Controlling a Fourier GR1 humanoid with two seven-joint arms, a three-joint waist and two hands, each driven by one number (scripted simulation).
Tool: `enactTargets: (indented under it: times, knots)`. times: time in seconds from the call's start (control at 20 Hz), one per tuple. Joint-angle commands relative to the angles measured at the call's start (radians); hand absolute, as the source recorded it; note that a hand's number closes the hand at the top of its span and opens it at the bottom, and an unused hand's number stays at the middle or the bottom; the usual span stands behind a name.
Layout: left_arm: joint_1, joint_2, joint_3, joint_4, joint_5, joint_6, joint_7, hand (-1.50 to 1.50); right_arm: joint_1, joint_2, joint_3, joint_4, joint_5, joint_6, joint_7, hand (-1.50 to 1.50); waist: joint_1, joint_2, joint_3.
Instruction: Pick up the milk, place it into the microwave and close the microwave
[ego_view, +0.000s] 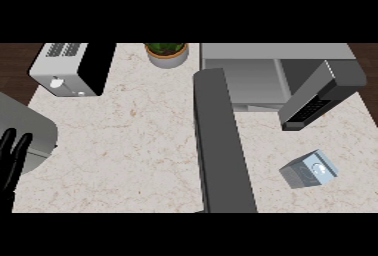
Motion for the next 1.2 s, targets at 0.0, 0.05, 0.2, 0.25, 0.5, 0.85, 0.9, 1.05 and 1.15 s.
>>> enactTargets:
  times: [0.0, 0.05, 0.2, 0.25, 0.5, 0.85, 0.9, 1.05, 1.15]
  knots:
    - [0.138, 0.008, 0.045, -0.106, 0.079, -0.064, 0.005, -1.50, 0.032, 0.016, -0.031, 0.018, 0.037, 0.018, 0.001, -1.50, 0.005, 0.000, 0.000]
    - [0.153, -0.009, 0.034, -0.102, 0.075, -0.066, -0.001, -1.50, 0.070, 0.055, -0.002, 0.016, 0.099, 0.032, -0.033, -1.50, 0.003, 0.001, 0.000]
    - [0.255, -0.028, 0.055, -0.134, 0.098, -0.141, -0.063, -1.50, 0.031, 0.043, -0.050, 0.074, 0.101, 0.052, -0.059, -1.50, 0.008, 0.000, 0.000]
    - [0.192, -0.017, 0.067, -0.120, 0.080, -0.116, -0.027, -1.50, 0.057, 0.038, -0.083, 0.123, 0.097, 0.125, -0.124, -1.50, 0.002, 0.001, 0.000]
    - [0.275, -0.010, 0.134, -0.138, 0.180, -0.182, -0.034, -1.50, 0.047, 0.098, -0.032, 0.192, 0.245, 0.068, -0.132, -1.50, 0.009, 0.001, 0.000]
    - [0.304, -0.040, 0.126, -0.179, 0.168, -0.198, -0.047, -1.50, -0.029, 0.104, -0.068, 0.503, 0.424, 0.026, -0.339, -1.50, 0.015, 0.002, 0.001]
    - [0.356, -0.027, 0.177, -0.157, 0.216, -0.253, -0.083, -1.50, 0.000, 0.108, -0.048, 0.498, 0.436, 0.039, -0.339, -1.50, 0.016, 0.001, 0.001]
    - [0.398, -0.032, 0.179, -0.199, 0.243, -0.264, -0.061, -1.50, -0.064, 0.076, -0.080, 0.661, 0.473, 0.028, -0.409, -1.50, 0.025, 0.002, 0.002]
    - [0.345, -0.016, 0.210, -0.175, 0.246, -0.246, -0.052, -1.50, -0.036, 0.070, -0.067, 0.706, 0.512, 0.046, -0.480, -1.50, 0.014, 0.003, 0.001]
